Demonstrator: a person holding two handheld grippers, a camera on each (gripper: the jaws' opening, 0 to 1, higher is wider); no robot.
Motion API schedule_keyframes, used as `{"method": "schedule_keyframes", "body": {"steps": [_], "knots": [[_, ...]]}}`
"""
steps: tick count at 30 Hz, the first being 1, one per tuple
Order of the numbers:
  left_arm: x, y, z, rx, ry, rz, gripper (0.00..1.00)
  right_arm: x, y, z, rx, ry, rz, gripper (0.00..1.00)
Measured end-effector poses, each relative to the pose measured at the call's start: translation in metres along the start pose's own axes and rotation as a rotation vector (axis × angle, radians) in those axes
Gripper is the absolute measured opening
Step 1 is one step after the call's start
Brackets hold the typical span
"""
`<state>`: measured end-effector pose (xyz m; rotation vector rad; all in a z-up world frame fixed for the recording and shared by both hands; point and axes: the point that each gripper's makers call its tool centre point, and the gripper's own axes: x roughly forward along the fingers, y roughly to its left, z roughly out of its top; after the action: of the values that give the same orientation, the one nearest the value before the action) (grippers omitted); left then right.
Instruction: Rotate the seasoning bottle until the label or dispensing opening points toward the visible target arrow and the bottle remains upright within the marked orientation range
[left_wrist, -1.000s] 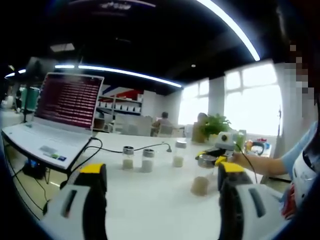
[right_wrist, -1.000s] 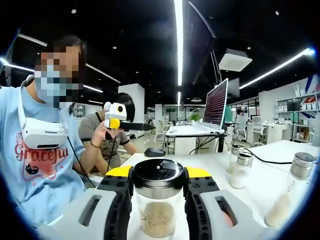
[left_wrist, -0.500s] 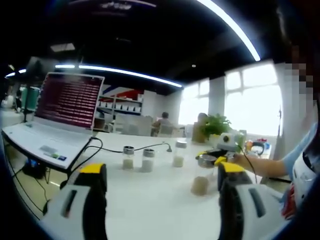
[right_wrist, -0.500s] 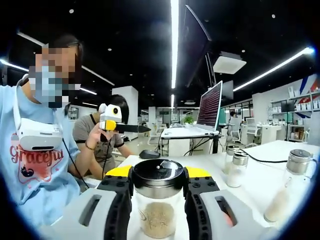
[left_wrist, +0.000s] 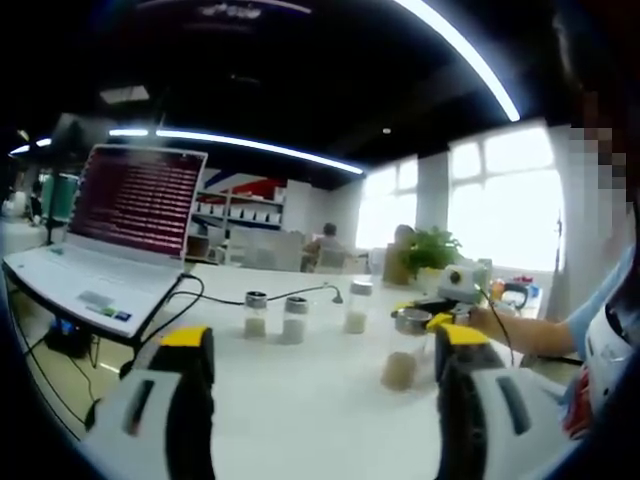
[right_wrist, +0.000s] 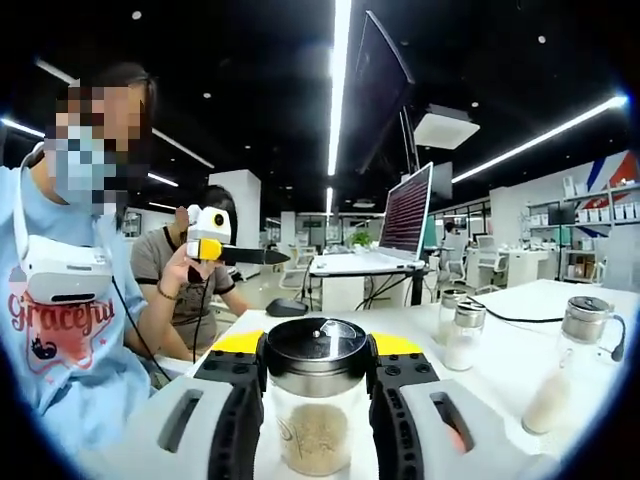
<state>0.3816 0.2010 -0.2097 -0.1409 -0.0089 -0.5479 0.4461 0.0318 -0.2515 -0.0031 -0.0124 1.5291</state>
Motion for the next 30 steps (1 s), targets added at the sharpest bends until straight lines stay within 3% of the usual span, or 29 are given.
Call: {"method": "schedule_keyframes", "body": {"steps": [30], "knots": [[0.0008,-0.0033,-0.0016,-0.003,0.006,-0.005,0.96,0.0032,-0.0027,-0.0014,0.003,0.051,-0.205,0.39]]}}
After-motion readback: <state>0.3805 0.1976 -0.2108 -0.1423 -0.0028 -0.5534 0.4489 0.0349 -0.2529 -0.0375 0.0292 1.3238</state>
